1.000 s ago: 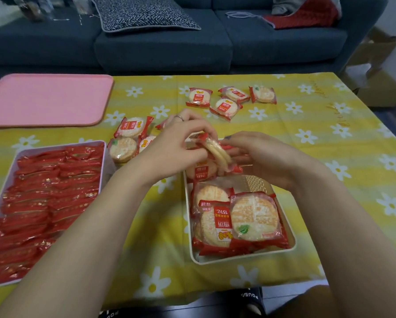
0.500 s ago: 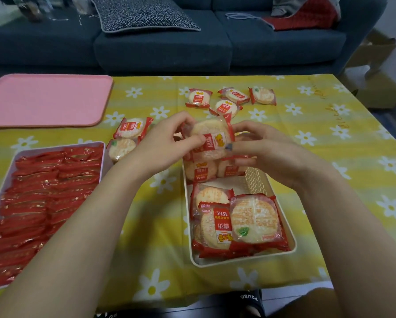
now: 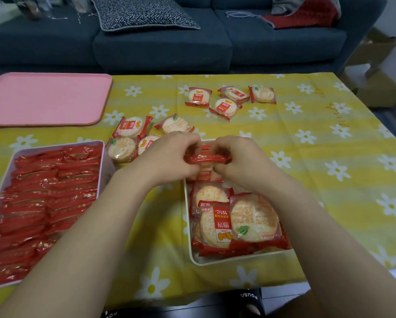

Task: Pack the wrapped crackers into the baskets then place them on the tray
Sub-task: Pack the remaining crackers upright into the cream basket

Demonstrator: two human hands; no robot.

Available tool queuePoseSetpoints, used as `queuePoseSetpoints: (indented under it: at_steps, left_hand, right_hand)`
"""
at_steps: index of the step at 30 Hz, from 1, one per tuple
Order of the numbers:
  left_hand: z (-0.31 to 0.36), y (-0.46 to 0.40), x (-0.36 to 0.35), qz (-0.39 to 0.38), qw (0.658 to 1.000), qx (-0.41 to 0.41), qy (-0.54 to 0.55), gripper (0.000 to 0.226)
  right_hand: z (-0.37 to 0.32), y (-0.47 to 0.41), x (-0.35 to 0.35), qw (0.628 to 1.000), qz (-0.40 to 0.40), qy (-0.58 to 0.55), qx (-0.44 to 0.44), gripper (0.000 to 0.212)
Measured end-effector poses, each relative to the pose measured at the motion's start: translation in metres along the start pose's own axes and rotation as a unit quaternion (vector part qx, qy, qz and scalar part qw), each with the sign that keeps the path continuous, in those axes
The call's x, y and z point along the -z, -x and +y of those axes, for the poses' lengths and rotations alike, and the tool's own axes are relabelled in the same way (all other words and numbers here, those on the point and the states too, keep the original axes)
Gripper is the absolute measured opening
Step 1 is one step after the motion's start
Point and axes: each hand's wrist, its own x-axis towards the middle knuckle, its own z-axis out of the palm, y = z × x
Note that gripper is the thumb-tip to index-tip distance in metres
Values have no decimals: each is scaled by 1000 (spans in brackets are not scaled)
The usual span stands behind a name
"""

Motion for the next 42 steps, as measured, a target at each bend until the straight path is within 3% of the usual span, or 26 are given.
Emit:
queuePoseSetpoints:
  at_steps: [4, 9, 15, 18, 20, 24, 28, 31, 38, 42]
  left_hand:
    - [3, -1, -7, -12, 994, -31, -103, 35]
    - [3, -5, -7, 9, 990, -32, -139, 32]
    - [6, -5, -10, -2, 987, -41, -157, 36]
    - [4, -5, -12, 6, 987, -44, -156, 39]
    - [2, -6, -13, 7, 988, -39, -148, 35]
    - [-1, -7, -13, 21, 990, -43, -135, 28]
    - [-1, -7, -13, 22, 990, -45, -129, 25]
    - [-2, -7, -12, 26, 990, -49, -128, 24]
    - [1, -7, -10, 20, 988, -54, -142, 28]
    - [2, -6, -13, 10, 986, -46, -158, 29]
  right_hand:
    - [0, -2, -9, 999, 0, 44, 10, 24]
    - [-7, -2, -3, 994, 63, 84, 40, 27]
    - [-14, 4, 7, 991, 48, 117, -38, 20]
    - [-20, 7, 7, 995, -43, 63, -69, 15]
    - [-21, 11, 0, 983, -135, 103, -73, 6]
    - [-17, 9, -12, 969, -196, 126, -84, 29]
    - [-10, 6, -19, 948, -271, 114, -120, 31]
    - [-10, 5, -19, 945, -280, 103, -137, 24]
    - [-10, 4, -13, 944, -287, 97, -132, 47]
    - [-7, 5, -4, 952, -273, 52, -128, 35]
